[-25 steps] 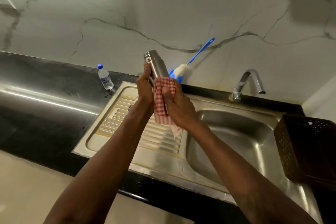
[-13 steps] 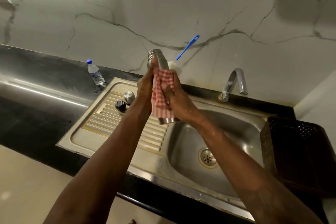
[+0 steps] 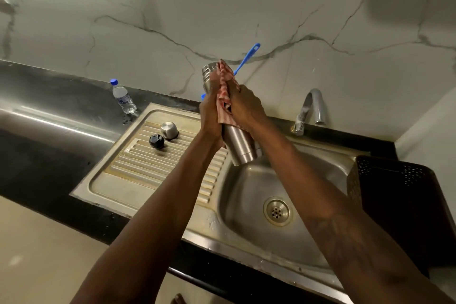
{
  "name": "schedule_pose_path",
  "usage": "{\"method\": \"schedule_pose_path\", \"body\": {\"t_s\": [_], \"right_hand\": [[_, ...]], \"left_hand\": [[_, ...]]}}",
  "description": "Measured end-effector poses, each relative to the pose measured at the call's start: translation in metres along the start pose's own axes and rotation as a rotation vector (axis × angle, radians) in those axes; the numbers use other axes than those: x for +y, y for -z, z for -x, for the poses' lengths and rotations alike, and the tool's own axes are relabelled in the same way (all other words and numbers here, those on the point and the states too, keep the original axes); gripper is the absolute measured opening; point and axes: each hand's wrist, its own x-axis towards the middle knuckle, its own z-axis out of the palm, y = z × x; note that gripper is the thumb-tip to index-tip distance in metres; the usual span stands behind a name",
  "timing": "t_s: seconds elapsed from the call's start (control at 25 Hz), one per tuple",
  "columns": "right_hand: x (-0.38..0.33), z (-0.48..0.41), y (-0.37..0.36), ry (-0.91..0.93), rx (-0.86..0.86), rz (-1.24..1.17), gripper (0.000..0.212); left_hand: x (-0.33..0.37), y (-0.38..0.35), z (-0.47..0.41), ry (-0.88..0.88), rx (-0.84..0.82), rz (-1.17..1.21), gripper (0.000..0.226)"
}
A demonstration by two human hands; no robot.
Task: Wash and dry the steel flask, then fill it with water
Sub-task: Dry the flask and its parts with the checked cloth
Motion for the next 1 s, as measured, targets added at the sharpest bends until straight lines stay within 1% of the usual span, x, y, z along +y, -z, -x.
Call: {"method": "schedule_pose_path", "body": {"t_s": [0.04, 0.08, 0.12, 0.2, 0.28, 0.32, 0.36, 0.4, 0.44, 0.48, 0.52, 0.56, 0.64, 0.68, 0.76, 0.8, 0.88, 0.92, 0.96, 1.0], "right_hand": [[0.002, -0.002, 0.002, 0.046, -0.009, 0.046, 0.057], [0.008, 0.0, 0.002, 0.063, -0.034, -0.002, 0.054], [0.016, 0.006, 0.0, 0.057, -0.056, -0.113, 0.055], [0.036, 0.024, -0.009, 0.02, -0.026, -0.286, 0.062], [0.053, 0.039, -0.019, -0.047, 0.013, -0.304, 0.071], [0.058, 0.042, -0.023, -0.111, 0.004, -0.351, 0.072], [0.061, 0.043, -0.024, -0.197, -0.033, -0.468, 0.07], [0.063, 0.042, -0.021, -0.278, -0.084, -0.655, 0.067], [0.066, 0.042, -0.018, -0.341, -0.148, -0.891, 0.065], [0.068, 0.043, -0.015, -0.399, -0.209, -1.1, 0.067], [0.068, 0.046, -0.012, -0.463, -0.243, -1.231, 0.072], [0.068, 0.048, -0.011, -0.506, -0.251, -1.288, 0.076], [0.066, 0.04, -0.013, -0.514, -0.207, -1.294, 0.073], [0.064, 0.034, -0.012, -0.497, -0.157, -1.275, 0.071], [0.059, 0.023, -0.009, -0.439, -0.019, -1.138, 0.067], [0.06, 0.019, -0.008, -0.392, 0.074, -1.032, 0.061], [0.065, 0.018, -0.008, -0.213, 0.276, -0.827, 0.046], [0.068, 0.022, -0.01, -0.079, 0.325, -0.78, 0.041], [0.069, 0.029, -0.013, 0.049, 0.33, -0.779, 0.038], [0.07, 0.033, -0.015, 0.137, 0.317, -0.797, 0.036]], "left_hand": [[0.0, 0.0, -0.005, 0.009, 0.029, -0.01, 0.094], [-0.001, 0.002, -0.012, 0.022, 0.063, 0.001, 0.099], [-0.002, 0.007, -0.018, 0.042, 0.077, 0.018, 0.1], [-0.002, 0.012, -0.024, 0.067, 0.055, 0.065, 0.099], [-0.004, 0.011, -0.021, 0.06, 0.083, 0.081, 0.094], [-0.003, 0.011, -0.02, 0.052, 0.099, 0.069, 0.09], [-0.002, 0.012, -0.019, 0.038, 0.096, 0.064, 0.083], [0.0, 0.013, -0.017, 0.035, 0.073, 0.079, 0.075], [0.001, 0.013, -0.016, 0.042, 0.052, 0.115, 0.071], [0.003, 0.015, -0.016, 0.048, 0.042, 0.139, 0.072], [0.004, 0.015, -0.016, 0.038, 0.035, 0.157, 0.074], [0.004, 0.013, -0.015, 0.013, 0.028, 0.153, 0.075], [0.003, 0.01, -0.015, -0.066, 0.029, 0.081, 0.073], [0.001, 0.01, -0.016, -0.083, 0.062, 0.034, 0.07], [0.005, 0.005, -0.017, -0.066, 0.142, -0.042, 0.07], [0.007, 0.0, -0.015, -0.026, 0.2, -0.066, 0.078], [0.008, -0.01, -0.014, 0.098, 0.299, 0.015, 0.092], [0.007, -0.015, -0.015, 0.139, 0.321, 0.095, 0.092], [0.006, -0.02, -0.014, 0.159, 0.341, 0.156, 0.088], [0.003, -0.023, -0.013, 0.17, 0.349, 0.215, 0.087]]}}
